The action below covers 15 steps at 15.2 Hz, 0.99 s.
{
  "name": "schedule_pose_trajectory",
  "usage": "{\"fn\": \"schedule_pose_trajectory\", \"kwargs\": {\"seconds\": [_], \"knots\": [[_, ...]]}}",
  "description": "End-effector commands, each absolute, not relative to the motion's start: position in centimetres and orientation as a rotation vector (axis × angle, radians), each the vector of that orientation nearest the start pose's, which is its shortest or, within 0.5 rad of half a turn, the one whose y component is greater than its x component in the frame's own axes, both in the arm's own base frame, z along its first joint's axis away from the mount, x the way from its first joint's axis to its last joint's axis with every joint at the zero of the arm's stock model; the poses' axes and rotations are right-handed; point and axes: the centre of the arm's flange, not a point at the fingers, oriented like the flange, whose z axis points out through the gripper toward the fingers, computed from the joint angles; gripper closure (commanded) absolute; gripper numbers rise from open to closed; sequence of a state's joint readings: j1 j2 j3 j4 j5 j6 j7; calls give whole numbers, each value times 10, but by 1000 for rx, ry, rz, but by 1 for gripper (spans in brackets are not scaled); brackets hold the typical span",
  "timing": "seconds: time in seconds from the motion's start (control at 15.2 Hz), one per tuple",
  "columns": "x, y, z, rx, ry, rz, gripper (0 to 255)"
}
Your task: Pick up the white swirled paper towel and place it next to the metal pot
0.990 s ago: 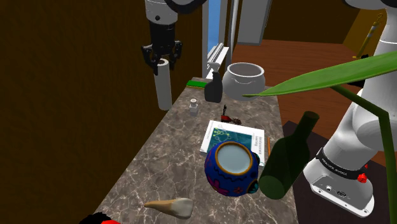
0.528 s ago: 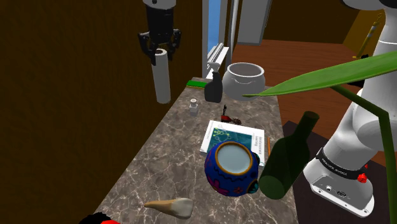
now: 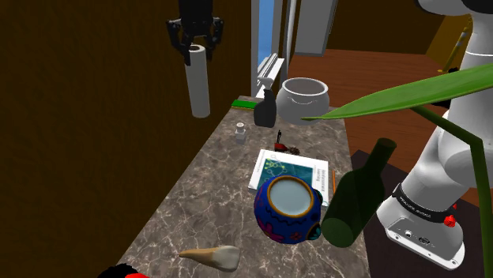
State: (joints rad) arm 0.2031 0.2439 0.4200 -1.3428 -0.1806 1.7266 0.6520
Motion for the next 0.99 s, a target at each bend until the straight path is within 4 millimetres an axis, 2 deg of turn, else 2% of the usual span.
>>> {"fn": "schedule_pose_trajectory", "kwargs": {"seconds": [0.0, 0.86, 0.92], "knots": [[547, 330, 625, -3101, 53, -276, 255], [547, 330, 692, -3101, 53, -276, 255], [541, 318, 692, -3101, 53, -276, 255]]}}
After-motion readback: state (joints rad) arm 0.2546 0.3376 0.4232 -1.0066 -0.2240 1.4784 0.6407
